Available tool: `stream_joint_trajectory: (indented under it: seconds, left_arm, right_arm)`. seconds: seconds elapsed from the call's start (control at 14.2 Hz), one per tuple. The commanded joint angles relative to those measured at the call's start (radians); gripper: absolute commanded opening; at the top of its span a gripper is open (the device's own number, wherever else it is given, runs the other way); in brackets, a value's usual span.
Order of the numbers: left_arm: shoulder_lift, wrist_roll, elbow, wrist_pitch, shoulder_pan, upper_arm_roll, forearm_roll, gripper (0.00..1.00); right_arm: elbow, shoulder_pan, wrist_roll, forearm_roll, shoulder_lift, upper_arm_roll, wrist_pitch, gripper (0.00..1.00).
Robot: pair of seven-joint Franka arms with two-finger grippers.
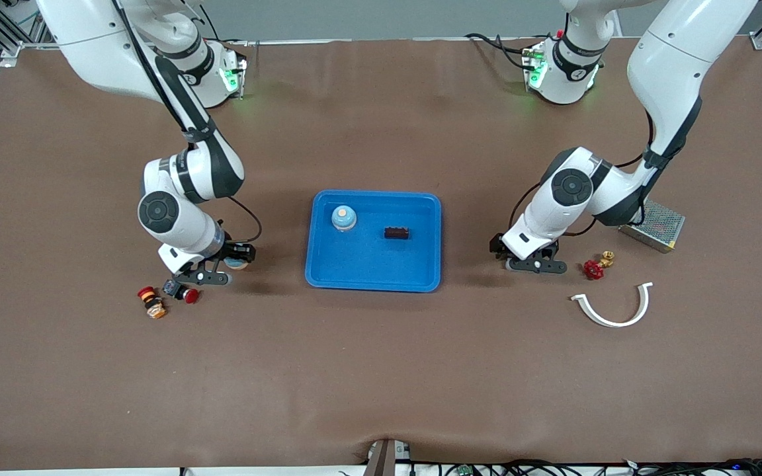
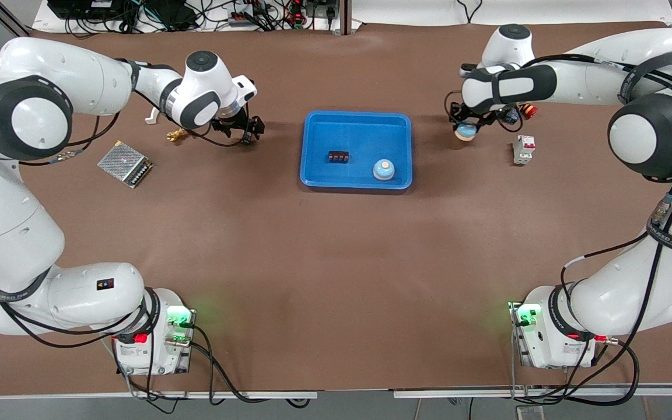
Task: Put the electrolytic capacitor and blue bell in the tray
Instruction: 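Lift the second capacitor with the left gripper while the right gripper places the dome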
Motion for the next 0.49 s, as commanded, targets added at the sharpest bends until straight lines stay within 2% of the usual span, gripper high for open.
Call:
stream_joint_trajectory:
  seconds: [0.0,0.21,0.42]
  left_arm:
    - [0.012,0.010,-0.002,0.023,0.016,-0.010,0.024,1.00]
    - [0.015,0.007,0.001,0.026,0.016,-0.010,0.024,1.00]
    - [0.014,0.005,0.001,0.024,0.016,-0.010,0.024,0.65]
  right_arm:
    - [0.027,0.056,0.125,0.030,-0.009,0.006,-0.018,0.39]
    - [0.064,0.147,0.292,0.030,-0.004,0.006,-0.018,0.39]
    - [0.092,0.224,0.416,0.030,0.005,0.004,-0.018,0.39]
